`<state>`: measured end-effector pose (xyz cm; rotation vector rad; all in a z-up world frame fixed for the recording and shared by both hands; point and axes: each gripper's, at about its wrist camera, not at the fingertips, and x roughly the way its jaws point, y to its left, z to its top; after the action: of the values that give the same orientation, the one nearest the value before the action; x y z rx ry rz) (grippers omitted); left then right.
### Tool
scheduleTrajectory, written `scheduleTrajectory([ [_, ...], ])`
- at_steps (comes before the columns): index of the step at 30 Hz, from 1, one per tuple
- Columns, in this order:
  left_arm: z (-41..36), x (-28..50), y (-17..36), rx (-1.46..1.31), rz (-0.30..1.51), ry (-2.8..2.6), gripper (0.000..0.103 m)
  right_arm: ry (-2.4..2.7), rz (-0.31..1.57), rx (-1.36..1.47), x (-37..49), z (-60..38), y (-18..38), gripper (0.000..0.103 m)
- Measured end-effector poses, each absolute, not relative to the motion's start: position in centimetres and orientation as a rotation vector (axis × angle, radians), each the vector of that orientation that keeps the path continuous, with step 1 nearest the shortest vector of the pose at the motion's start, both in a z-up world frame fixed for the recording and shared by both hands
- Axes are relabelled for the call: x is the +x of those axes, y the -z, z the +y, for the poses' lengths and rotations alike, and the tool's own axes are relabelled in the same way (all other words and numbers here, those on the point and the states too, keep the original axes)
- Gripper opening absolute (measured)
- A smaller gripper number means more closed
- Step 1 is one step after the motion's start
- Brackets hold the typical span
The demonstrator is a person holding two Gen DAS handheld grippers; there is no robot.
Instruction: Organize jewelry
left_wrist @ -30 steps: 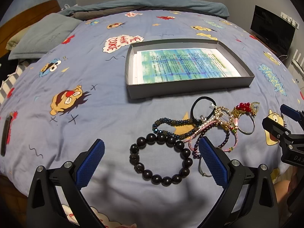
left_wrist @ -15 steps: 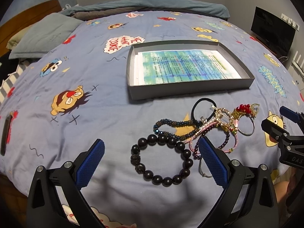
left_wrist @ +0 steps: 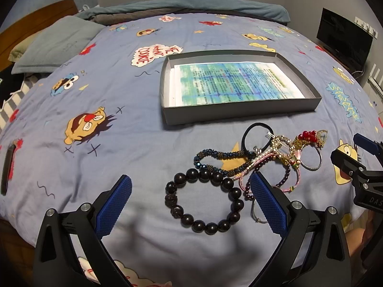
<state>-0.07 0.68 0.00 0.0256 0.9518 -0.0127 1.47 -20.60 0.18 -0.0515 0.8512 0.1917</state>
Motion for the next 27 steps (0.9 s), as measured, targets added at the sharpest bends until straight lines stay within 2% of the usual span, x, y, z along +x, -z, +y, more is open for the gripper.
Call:
scheduleTrajectory([
  [11, 1.1, 0.1, 0.3, 0.003, 0.941, 0.03, 0.098, -0.22, 0.87, -0.047, 1.8, -20.4, 0.3, 0.098],
  [17, 2.0, 0.4, 0.7, 0.061, 0.863, 0.018, 0.098, -0.253, 0.87, -0.079, 2.2, -19.8, 1.2, 0.098],
  [27, 4.6, 2.2, 2.7, -0.004, 0.892, 0.062, 0.098, -0.244, 0.87, 0.01, 4.0, -21.7, 2.5, 0.098],
])
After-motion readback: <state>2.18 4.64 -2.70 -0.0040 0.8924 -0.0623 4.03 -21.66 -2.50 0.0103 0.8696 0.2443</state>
